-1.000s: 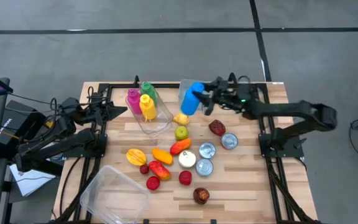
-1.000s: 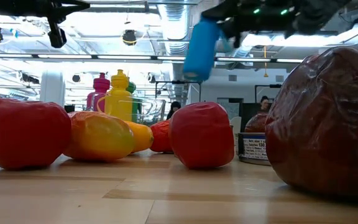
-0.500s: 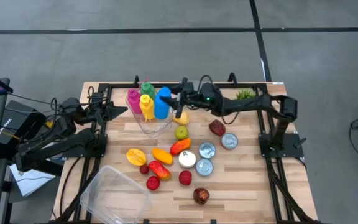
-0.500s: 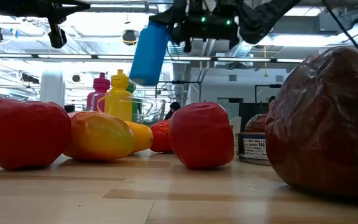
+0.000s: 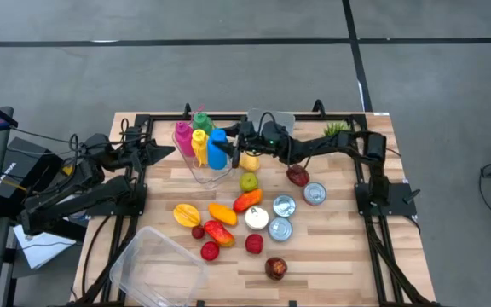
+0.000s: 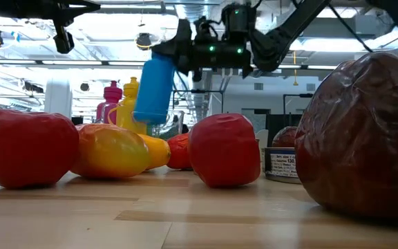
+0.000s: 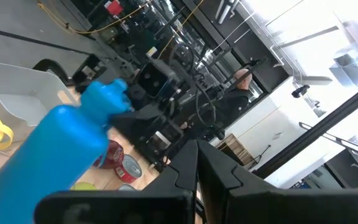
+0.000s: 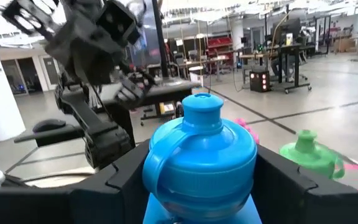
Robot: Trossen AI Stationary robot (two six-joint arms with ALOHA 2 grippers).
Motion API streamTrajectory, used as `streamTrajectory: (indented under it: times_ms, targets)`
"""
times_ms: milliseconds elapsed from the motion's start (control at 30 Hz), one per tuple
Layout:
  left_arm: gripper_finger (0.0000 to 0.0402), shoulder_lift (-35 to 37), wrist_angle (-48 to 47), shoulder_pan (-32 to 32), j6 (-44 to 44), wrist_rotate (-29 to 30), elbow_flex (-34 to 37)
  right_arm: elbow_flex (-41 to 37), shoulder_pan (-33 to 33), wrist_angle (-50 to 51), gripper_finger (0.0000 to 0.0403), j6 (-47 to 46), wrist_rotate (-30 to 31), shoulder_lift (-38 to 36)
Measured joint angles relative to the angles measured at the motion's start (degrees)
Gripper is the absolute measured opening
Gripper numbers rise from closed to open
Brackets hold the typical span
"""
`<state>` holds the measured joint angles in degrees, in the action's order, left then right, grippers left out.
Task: Pick & Place Food Item
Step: Put the blue water bottle into the transparent bin
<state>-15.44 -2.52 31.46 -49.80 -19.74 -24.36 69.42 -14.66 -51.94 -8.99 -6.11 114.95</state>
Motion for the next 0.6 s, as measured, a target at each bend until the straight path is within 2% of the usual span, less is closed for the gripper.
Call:
streamTrajectory:
  times_ms: [333, 600]
  targets:
    - [0.0, 0.02, 0.02, 0.0, 0.0, 0.01, 0.0, 1.49, -0.09, 2.68, 0.021, 4.59, 0.13, 2.47]
    - [0.0, 0.02, 0.0, 0.0, 0.0, 0.01, 0.0, 1.49, -0.01, 7.41, 0.0224, 6.31, 0.37, 2.54]
